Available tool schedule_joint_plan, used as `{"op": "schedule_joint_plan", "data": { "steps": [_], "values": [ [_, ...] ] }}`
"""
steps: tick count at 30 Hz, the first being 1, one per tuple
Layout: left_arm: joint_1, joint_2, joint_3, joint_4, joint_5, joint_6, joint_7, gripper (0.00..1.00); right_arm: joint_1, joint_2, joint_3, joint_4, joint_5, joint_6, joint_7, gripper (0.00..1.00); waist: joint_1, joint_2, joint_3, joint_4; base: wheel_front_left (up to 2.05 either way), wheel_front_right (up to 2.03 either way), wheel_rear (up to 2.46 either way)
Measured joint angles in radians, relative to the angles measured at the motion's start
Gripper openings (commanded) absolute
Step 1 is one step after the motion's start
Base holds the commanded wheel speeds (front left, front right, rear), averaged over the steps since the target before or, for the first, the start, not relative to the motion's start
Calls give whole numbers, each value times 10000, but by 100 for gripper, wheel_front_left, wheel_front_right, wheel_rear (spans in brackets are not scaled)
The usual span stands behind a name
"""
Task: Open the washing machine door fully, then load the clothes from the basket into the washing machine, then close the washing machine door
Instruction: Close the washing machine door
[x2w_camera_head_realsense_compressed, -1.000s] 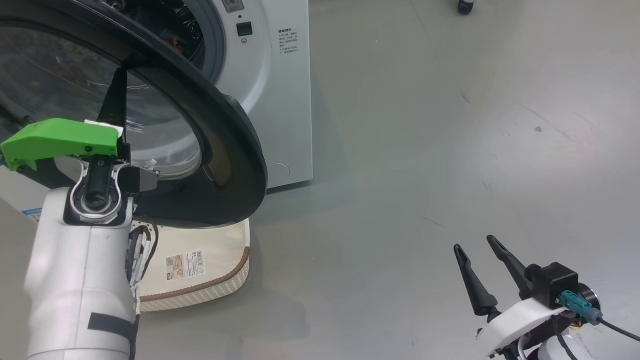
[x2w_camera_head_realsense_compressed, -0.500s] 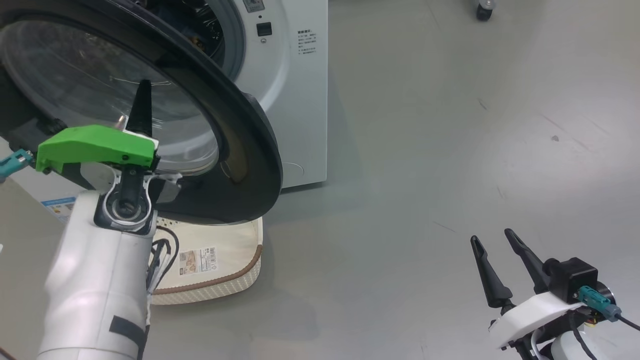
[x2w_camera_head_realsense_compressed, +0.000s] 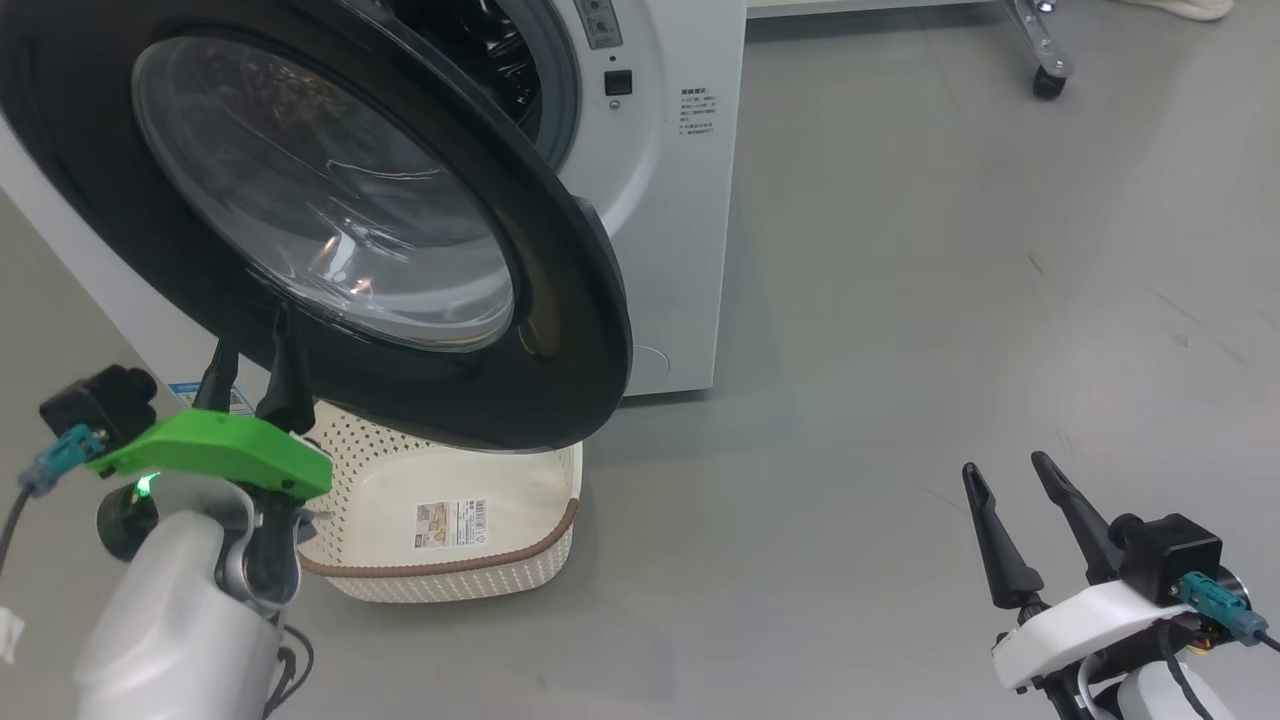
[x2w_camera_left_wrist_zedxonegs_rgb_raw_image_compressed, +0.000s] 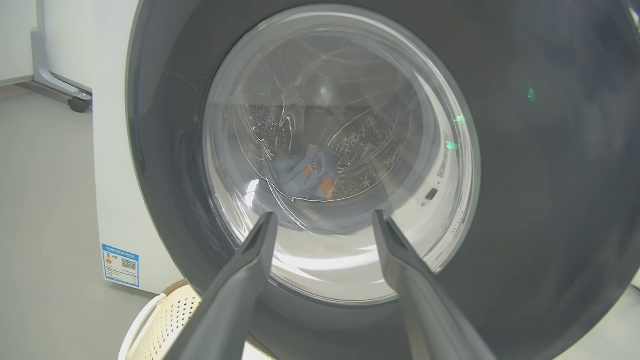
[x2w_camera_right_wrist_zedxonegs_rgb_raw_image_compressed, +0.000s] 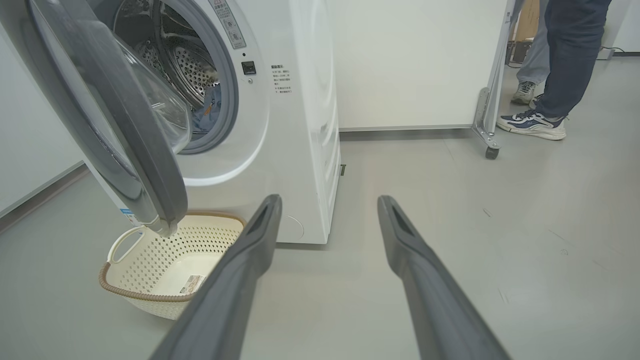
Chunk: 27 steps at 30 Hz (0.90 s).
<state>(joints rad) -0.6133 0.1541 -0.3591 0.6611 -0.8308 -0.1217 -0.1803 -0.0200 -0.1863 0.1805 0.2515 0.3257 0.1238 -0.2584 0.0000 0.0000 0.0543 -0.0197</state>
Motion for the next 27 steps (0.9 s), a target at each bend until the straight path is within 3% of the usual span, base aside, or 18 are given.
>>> {"op": "schedule_joint_plan", "data": {
  "steps": [5,16,27],
  "values": [
    [639,98,-278,94,706,38,-734,100,1,4,-77,-104,-82,0,0,100,0,0,-94,212,0,0,0],
    [2369,148,161,-199,1283,811,-763,100,17,10,-15,-184,-167,0,0,100,0,0,-198,506,0,0,0],
    [3668,265,1081,-2418,2832,1246,-754,100,159,56,44,-228,-196,0,0,100,-1,0,-279,613,0,0,0]
  ]
}}
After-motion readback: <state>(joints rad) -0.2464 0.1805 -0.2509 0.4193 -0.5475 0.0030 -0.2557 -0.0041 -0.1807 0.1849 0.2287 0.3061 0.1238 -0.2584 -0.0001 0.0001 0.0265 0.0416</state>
